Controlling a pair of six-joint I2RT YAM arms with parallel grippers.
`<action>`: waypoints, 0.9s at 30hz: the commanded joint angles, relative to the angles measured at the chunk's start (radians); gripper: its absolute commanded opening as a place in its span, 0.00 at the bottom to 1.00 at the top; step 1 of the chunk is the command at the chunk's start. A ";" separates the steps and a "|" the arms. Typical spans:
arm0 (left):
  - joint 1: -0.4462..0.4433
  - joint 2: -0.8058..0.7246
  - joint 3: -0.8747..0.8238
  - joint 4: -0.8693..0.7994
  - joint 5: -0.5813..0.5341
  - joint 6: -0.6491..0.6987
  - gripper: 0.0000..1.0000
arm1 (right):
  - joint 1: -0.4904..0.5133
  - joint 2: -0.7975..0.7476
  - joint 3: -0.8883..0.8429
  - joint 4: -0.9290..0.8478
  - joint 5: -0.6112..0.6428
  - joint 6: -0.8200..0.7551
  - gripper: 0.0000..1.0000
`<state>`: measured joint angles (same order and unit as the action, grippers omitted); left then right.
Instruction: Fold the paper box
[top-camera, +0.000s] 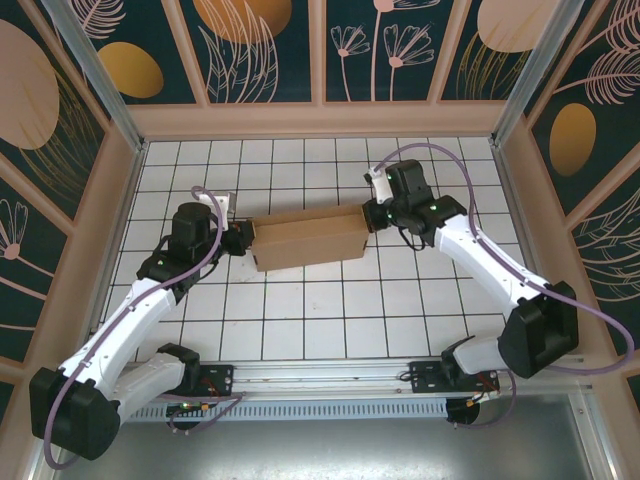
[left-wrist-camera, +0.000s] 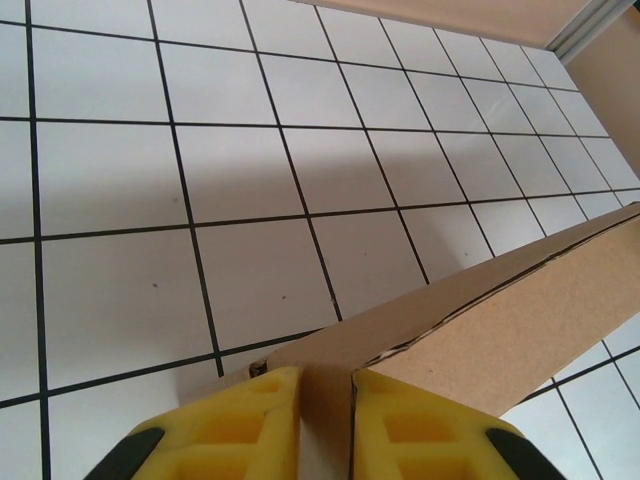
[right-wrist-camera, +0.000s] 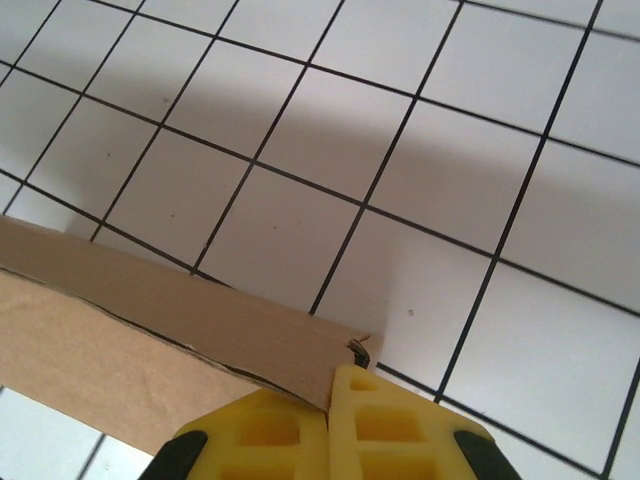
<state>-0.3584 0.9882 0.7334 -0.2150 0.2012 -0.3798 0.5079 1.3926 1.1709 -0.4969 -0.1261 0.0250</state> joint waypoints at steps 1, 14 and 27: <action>-0.009 -0.002 0.029 0.003 0.047 -0.033 0.18 | 0.026 0.036 0.071 -0.075 -0.032 0.140 0.00; -0.008 0.007 0.052 -0.018 0.039 -0.107 0.15 | 0.026 0.038 0.057 -0.084 -0.021 0.262 0.00; -0.007 0.032 0.064 -0.031 0.045 -0.139 0.15 | 0.076 0.035 0.023 -0.064 0.062 0.222 0.00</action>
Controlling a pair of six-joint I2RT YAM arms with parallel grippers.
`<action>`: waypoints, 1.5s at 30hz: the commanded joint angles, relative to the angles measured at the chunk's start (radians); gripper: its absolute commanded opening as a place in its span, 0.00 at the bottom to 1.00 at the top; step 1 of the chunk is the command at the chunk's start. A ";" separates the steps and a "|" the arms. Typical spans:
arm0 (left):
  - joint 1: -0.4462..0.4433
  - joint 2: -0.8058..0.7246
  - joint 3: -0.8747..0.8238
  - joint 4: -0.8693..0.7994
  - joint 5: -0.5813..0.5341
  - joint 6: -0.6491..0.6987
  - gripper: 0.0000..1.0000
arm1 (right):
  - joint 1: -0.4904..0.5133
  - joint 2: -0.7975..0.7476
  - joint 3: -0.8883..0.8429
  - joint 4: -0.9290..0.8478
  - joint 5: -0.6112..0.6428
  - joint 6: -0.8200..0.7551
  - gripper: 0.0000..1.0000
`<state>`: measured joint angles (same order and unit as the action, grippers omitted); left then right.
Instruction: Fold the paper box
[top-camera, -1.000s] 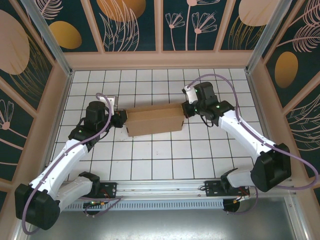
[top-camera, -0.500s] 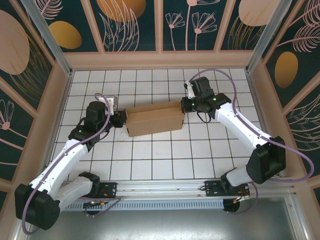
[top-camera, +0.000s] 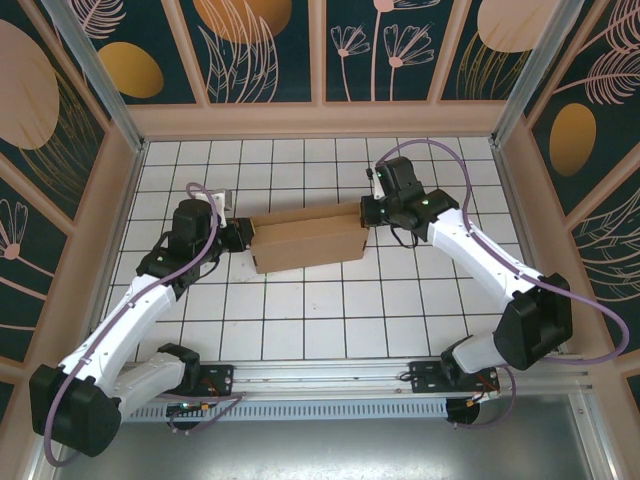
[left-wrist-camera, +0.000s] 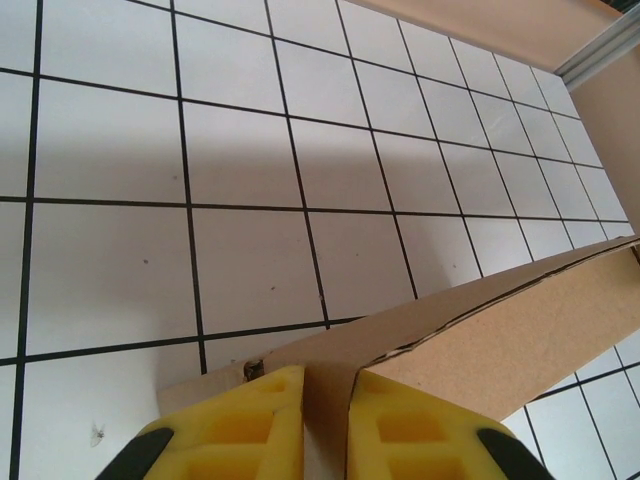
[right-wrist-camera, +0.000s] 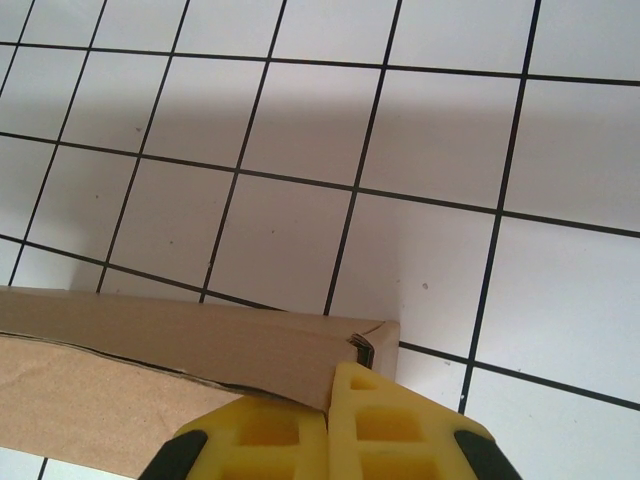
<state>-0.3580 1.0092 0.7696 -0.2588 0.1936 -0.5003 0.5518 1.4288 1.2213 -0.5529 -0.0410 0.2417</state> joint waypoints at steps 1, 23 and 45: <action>-0.007 0.012 0.026 0.011 0.046 -0.010 0.15 | 0.036 -0.001 -0.027 -0.008 -0.021 0.004 0.00; -0.007 -0.068 -0.195 0.169 -0.003 -0.063 0.11 | 0.092 -0.073 -0.129 0.105 0.081 -0.008 0.00; -0.007 -0.087 -0.372 0.289 0.038 -0.233 0.17 | 0.161 -0.252 -0.485 0.499 0.159 -0.079 0.00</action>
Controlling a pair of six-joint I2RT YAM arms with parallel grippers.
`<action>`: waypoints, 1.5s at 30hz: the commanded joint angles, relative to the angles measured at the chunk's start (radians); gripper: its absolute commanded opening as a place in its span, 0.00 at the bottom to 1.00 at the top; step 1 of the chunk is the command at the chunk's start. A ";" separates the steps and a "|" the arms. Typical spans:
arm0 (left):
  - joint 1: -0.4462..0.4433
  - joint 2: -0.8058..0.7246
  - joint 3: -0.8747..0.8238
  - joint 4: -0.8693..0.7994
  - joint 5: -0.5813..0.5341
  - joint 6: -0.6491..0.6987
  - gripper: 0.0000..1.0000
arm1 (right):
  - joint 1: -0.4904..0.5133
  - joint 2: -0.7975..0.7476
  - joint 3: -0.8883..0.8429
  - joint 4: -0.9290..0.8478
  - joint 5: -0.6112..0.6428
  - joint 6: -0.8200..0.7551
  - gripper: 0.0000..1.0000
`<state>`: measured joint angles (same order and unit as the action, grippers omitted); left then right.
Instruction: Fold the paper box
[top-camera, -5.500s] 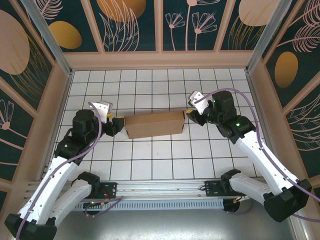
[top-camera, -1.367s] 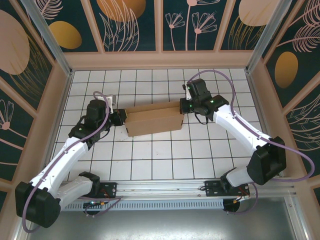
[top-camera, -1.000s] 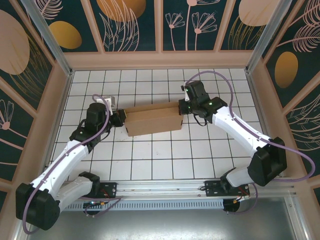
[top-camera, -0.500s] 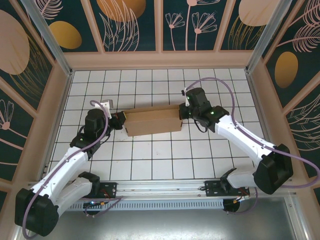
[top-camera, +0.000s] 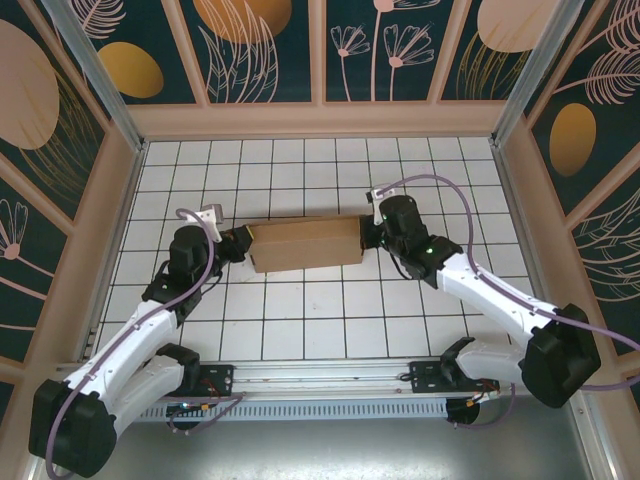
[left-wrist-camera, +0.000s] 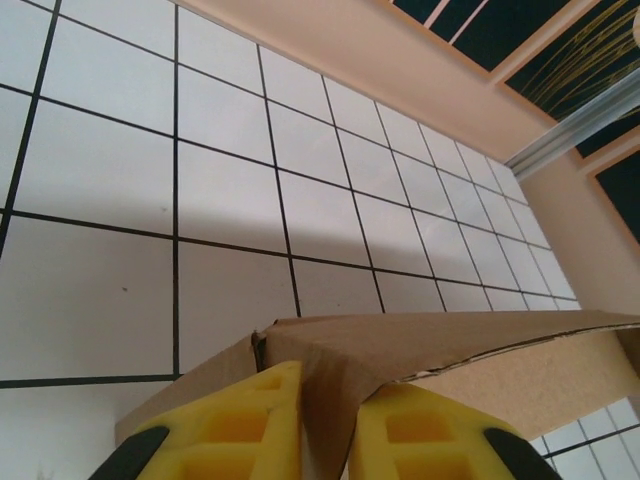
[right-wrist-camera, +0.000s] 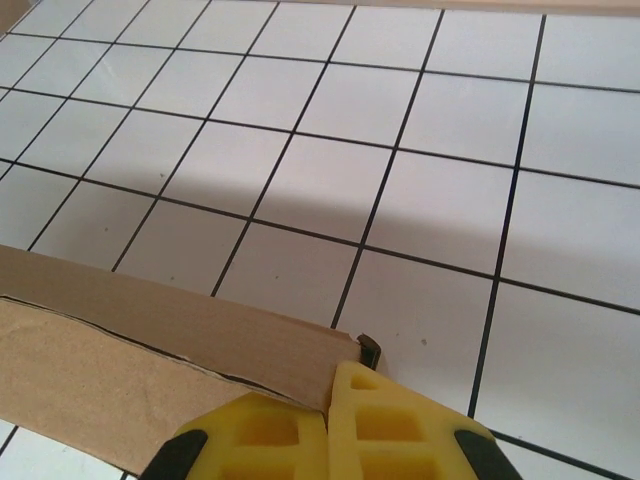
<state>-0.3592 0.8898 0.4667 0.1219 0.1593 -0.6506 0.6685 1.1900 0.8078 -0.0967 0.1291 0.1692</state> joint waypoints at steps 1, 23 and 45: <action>-0.008 0.034 -0.074 -0.088 0.079 -0.088 0.18 | 0.060 -0.023 -0.094 0.069 0.007 -0.015 0.00; -0.007 -0.235 0.062 -0.320 0.101 -0.064 0.47 | 0.095 -0.093 -0.168 0.152 0.198 -0.029 0.00; -0.006 0.016 0.135 -0.251 -0.041 -0.169 0.46 | 0.106 -0.079 -0.183 0.170 0.214 -0.019 0.00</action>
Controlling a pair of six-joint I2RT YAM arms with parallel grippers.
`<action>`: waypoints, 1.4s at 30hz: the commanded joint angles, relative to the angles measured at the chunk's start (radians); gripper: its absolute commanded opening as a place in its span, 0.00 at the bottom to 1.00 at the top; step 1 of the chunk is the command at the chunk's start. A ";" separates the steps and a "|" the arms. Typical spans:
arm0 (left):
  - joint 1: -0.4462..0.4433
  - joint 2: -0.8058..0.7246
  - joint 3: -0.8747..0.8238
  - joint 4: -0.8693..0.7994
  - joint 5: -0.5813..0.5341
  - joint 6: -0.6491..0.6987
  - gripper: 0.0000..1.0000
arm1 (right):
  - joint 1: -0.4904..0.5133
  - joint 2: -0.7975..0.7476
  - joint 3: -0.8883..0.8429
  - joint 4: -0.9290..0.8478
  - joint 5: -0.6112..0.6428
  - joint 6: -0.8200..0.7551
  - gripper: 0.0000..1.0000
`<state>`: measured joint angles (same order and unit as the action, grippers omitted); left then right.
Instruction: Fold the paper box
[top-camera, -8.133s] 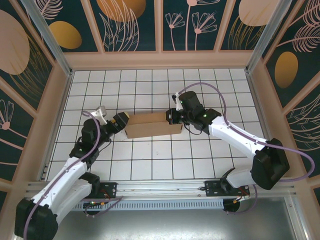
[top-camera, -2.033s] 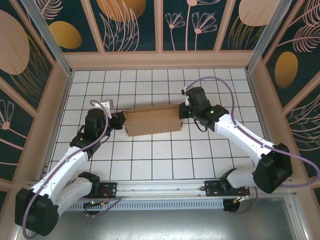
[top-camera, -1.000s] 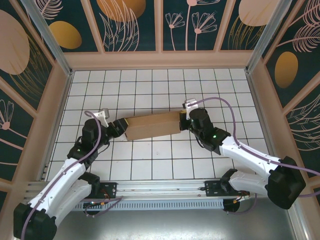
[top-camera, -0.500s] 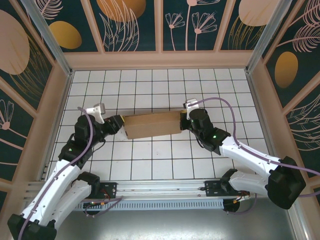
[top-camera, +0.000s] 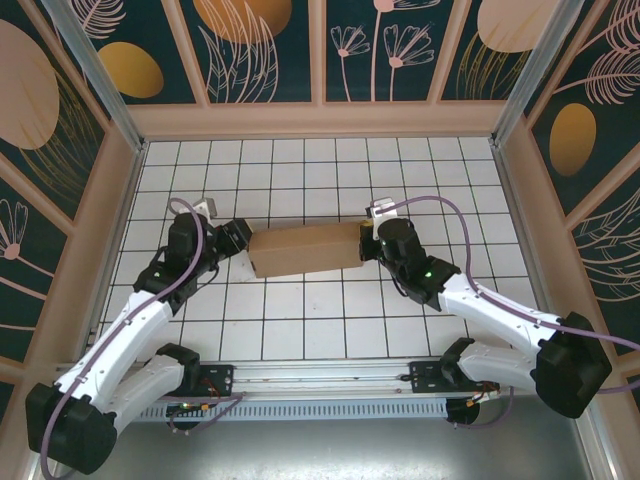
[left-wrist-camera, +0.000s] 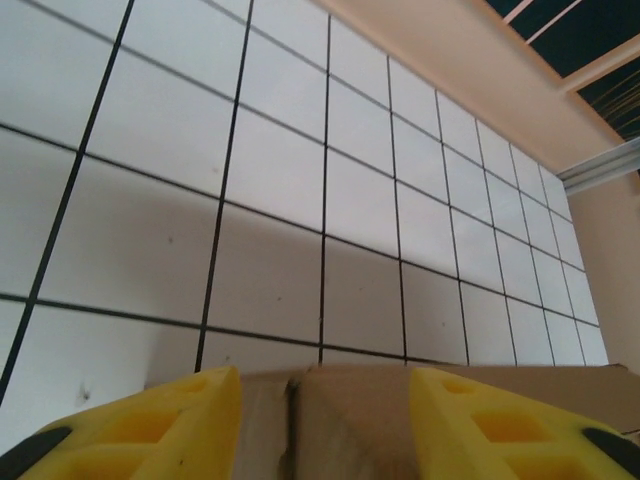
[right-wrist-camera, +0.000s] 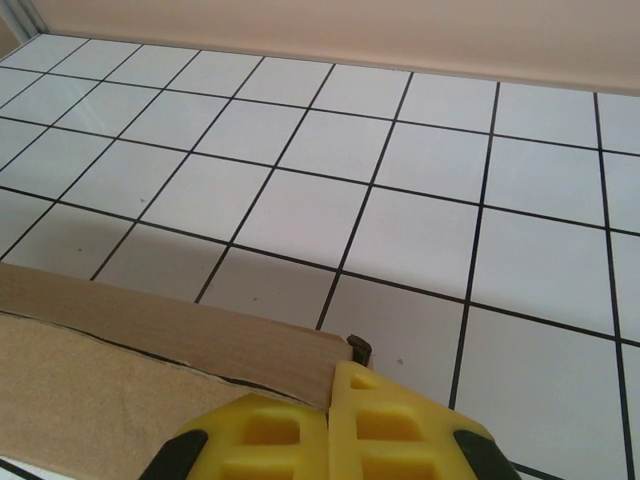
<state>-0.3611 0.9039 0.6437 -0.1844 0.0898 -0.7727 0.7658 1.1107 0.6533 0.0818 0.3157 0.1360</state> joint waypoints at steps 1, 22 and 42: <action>-0.005 -0.001 -0.066 0.070 0.035 -0.058 0.45 | 0.010 0.003 -0.032 -0.006 0.027 0.016 0.00; -0.004 -0.026 -0.155 0.063 -0.022 -0.067 0.42 | 0.005 -0.091 0.037 -0.048 -0.257 0.001 0.54; -0.004 -0.005 -0.157 0.066 -0.018 -0.062 0.43 | -0.213 -0.027 0.133 -0.171 -0.423 0.326 0.53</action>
<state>-0.3668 0.8772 0.5053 0.0040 0.0853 -0.8654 0.5533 1.0878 0.7952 -0.0635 -0.1444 0.4191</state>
